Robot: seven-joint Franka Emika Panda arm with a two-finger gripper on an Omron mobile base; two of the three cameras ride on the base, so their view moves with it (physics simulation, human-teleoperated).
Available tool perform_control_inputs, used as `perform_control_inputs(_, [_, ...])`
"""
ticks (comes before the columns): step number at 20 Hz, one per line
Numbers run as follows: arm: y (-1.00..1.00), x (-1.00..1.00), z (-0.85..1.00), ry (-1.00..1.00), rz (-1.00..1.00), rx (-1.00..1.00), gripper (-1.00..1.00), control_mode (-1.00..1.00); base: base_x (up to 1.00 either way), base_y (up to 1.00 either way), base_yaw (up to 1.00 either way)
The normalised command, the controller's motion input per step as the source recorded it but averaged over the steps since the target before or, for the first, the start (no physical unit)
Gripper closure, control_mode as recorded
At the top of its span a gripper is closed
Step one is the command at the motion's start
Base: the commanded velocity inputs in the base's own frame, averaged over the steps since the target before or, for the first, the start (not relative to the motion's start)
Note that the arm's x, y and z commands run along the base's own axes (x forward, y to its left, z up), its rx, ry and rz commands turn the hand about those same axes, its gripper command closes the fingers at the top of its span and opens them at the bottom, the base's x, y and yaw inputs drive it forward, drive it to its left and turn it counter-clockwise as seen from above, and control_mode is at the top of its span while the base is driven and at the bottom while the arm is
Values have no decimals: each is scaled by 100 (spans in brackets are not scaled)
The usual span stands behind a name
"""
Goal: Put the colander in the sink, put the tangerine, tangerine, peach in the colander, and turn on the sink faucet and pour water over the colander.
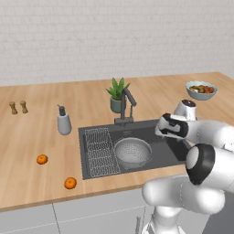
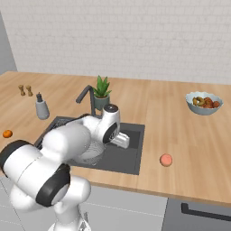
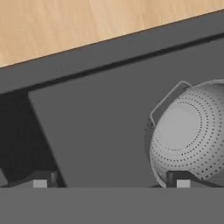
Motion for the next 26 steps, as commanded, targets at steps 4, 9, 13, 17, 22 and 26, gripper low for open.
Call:
perform_control_inputs(4, [-47,-38,55,0,-11,-6,-100,-100,0,0,0])
perform_control_inputs(9, [-50,-29,38,-3,-19,-11,-100,-100,0,0,0])
perform_control_inputs(13, [-38,-18,23,0,-17,-15,-100,-100,0,0,0])
perform_control_inputs(17, [-36,-15,13,0,-12,-8,-100,-100,0,0,0])
perform_control_inputs(22, [-35,-11,3,0,-7,-7,-100,-100,0,0,0])
perform_control_inputs(26, [-56,-1,0,1,-7,-5,-100,-100,0,0,0])
